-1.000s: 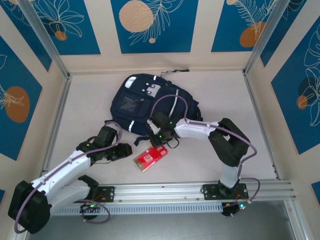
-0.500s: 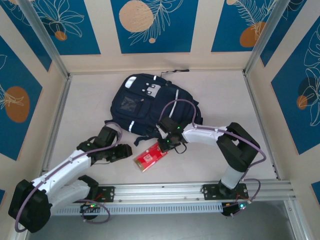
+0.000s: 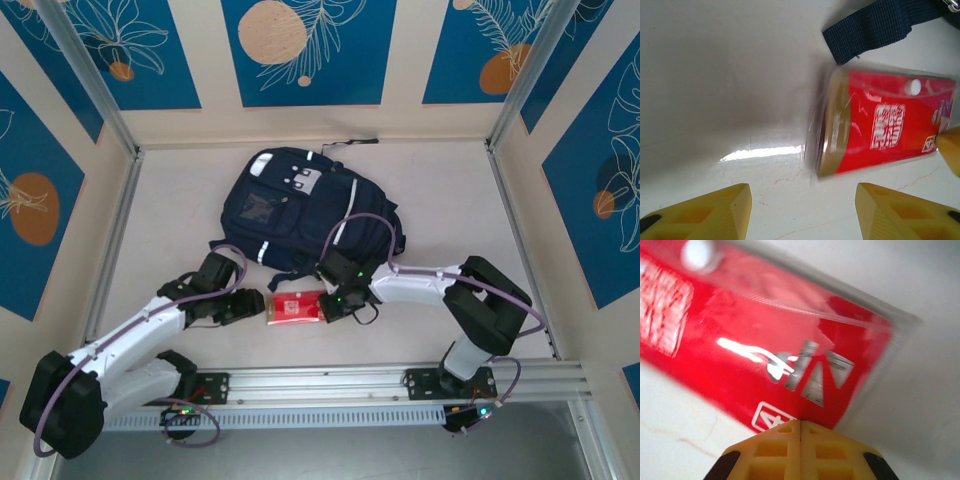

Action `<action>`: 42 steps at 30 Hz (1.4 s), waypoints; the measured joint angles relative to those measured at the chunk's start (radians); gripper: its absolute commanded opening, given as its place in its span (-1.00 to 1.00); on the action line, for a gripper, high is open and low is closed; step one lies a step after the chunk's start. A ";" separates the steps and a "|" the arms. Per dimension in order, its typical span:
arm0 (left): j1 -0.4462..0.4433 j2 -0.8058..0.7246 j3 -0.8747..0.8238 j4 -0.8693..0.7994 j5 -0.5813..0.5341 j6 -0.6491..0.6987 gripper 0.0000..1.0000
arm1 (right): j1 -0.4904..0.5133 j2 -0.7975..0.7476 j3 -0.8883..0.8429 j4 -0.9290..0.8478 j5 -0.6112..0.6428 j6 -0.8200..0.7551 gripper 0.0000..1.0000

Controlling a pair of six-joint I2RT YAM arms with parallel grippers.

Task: Pack the student bag
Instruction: Rotate the loose stationery from the bottom-center of the table.

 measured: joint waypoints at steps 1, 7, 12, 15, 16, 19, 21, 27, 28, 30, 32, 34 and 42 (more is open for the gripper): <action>0.000 0.000 0.000 0.000 0.000 0.000 0.14 | 0.008 -0.011 -0.006 -0.007 0.000 0.005 -0.89; 0.002 0.048 0.000 0.053 0.010 -0.001 0.15 | 0.020 -0.076 -0.027 -0.051 0.000 0.020 -0.89; 0.005 0.167 0.000 0.150 0.028 0.000 0.15 | -0.019 -0.059 -0.028 -0.048 -0.004 0.015 -0.90; 0.008 0.214 0.001 0.215 0.032 0.002 0.15 | -0.047 -0.043 -0.039 -0.039 -0.008 0.008 -0.89; 0.010 0.227 0.002 0.233 0.032 0.005 0.15 | -0.054 -0.043 -0.043 -0.037 -0.011 0.005 -0.90; 0.016 0.275 0.010 0.290 0.035 0.023 0.13 | -0.067 -0.040 -0.048 -0.031 -0.022 0.002 -0.91; 0.020 0.298 0.018 0.310 0.036 0.028 0.11 | -0.069 -0.040 -0.048 -0.030 -0.024 0.001 -0.92; 0.024 0.278 0.031 0.325 0.030 0.051 0.10 | -0.076 -0.097 -0.048 -0.050 -0.023 -0.003 -0.93; 0.024 0.269 0.032 0.323 0.026 0.053 0.11 | -0.081 -0.113 -0.048 -0.052 -0.025 -0.003 -0.93; 0.025 0.252 0.038 0.320 0.017 0.057 0.11 | -0.092 -0.140 -0.047 -0.053 -0.031 -0.003 -0.94; 0.026 0.249 0.044 0.322 0.014 0.061 0.11 | -0.099 -0.146 -0.045 -0.054 -0.037 -0.003 -0.94; 0.028 0.251 0.045 0.322 0.014 0.064 0.10 | -0.103 -0.141 -0.045 -0.054 -0.043 -0.003 -0.95; 0.031 0.298 0.045 0.350 0.016 0.064 0.10 | -0.106 -0.042 -0.026 -0.030 -0.076 -0.002 -0.95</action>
